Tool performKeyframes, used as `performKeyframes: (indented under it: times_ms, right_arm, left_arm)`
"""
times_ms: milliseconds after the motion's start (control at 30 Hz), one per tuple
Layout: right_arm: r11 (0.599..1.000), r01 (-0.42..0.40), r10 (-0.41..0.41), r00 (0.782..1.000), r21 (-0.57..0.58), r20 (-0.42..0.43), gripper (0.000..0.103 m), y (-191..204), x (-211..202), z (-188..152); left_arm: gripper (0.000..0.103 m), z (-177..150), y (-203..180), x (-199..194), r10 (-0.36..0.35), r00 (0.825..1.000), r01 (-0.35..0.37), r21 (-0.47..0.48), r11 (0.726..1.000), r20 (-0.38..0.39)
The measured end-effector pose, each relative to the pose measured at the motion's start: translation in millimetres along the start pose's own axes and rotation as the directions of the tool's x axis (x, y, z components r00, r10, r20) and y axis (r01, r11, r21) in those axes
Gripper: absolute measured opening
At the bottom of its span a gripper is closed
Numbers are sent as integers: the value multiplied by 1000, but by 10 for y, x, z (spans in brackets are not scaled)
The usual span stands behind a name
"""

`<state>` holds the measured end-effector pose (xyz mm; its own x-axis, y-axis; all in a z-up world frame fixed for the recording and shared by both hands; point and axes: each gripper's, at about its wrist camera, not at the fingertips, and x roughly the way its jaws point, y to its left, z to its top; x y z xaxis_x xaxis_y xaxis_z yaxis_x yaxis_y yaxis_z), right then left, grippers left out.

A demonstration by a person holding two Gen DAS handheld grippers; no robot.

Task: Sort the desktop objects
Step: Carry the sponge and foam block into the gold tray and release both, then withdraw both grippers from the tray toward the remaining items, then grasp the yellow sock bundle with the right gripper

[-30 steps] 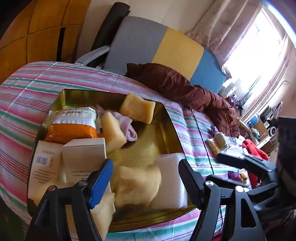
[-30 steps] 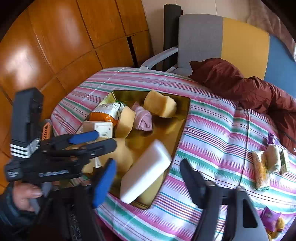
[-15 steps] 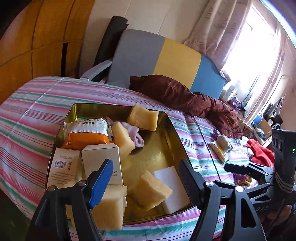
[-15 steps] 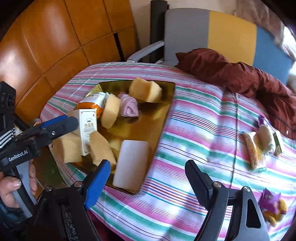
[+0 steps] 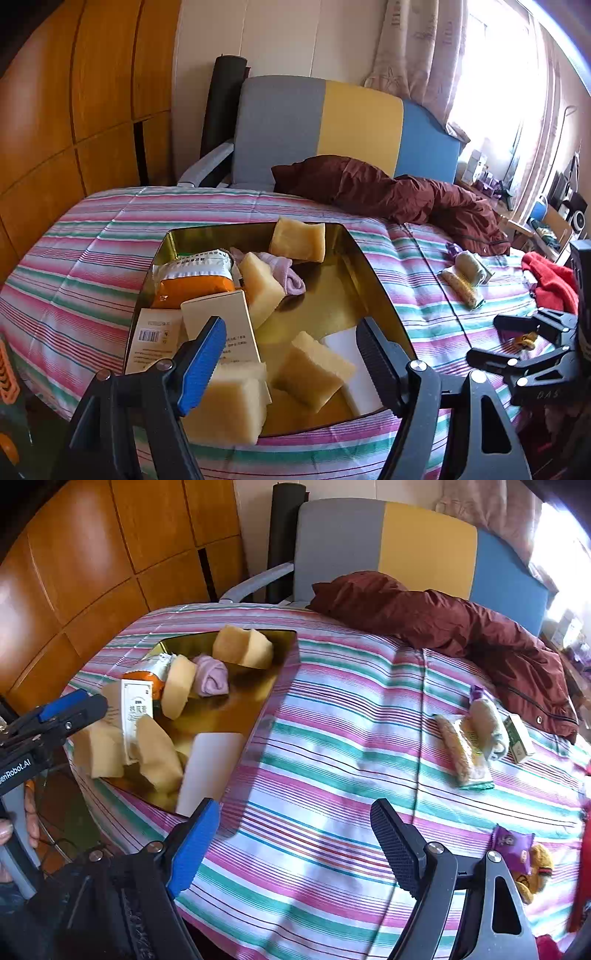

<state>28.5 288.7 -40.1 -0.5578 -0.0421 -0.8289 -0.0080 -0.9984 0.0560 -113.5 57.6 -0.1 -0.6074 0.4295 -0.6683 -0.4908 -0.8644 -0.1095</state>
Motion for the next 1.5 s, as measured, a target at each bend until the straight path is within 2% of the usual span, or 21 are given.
performKeyframes:
  times_ms: [133, 367, 467, 600, 767, 933, 1067, 1200, 1333, 1400, 1500]
  right_arm:
    - [1000, 25, -25, 1000, 13, 3, 85, -131, -48, -30]
    - [991, 113, -112, 994, 67, -14, 87, -513, -157, -97]
    - [985, 137, -134, 991, 104, -27, 87, -695, -195, -142]
    - [968, 163, -156, 986, 189, -52, 87, -1035, -270, -234]
    - [918, 185, -172, 983, 350, -69, 87, -1535, -402, -359]
    - [833, 205, -191, 978, 514, -81, 87, -2016, -551, -514]
    - [763, 182, -176, 982, 620, -71, 87, -2323, -619, -632]
    - [721, 174, -165, 983, 670, -78, 87, -2502, -602, -693]
    - [700, 216, -160, 976, 680, -146, 85, -2625, -463, -771]
    - [668, 223, -129, 974, 710, -185, 80, -2726, -350, -839]
    - [642, 256, -144, 966, 723, -215, 78, -2830, -285, -851]
  left_arm:
    - [73, -22, -36, 14, 28, 1000, -28, 19, 999, -8]
    - [73, -30, -150, -18, 21, 1000, -21, 60, 998, 0]
    - [73, -19, -218, -40, -5, 1000, 5, 79, 997, 1]
    - [73, 8, -340, -105, -97, 995, 95, 106, 990, 8]
    - [73, 22, -487, -114, -199, 980, 198, 125, 972, -7]
    - [73, -18, -646, -40, -186, 982, 190, 157, 969, -44]
    - [73, -84, -760, -1, -211, 974, 223, 175, 959, -85]
    - [74, -148, -844, 42, -228, 966, 248, 193, 949, -119]
    - [74, -197, -928, 79, -243, 959, 271, 215, 938, -146]
    - [74, -213, -960, 93, -252, 955, 282, 224, 933, -156]
    - [74, -229, -1003, 127, -262, 950, 297, 229, 927, -172]
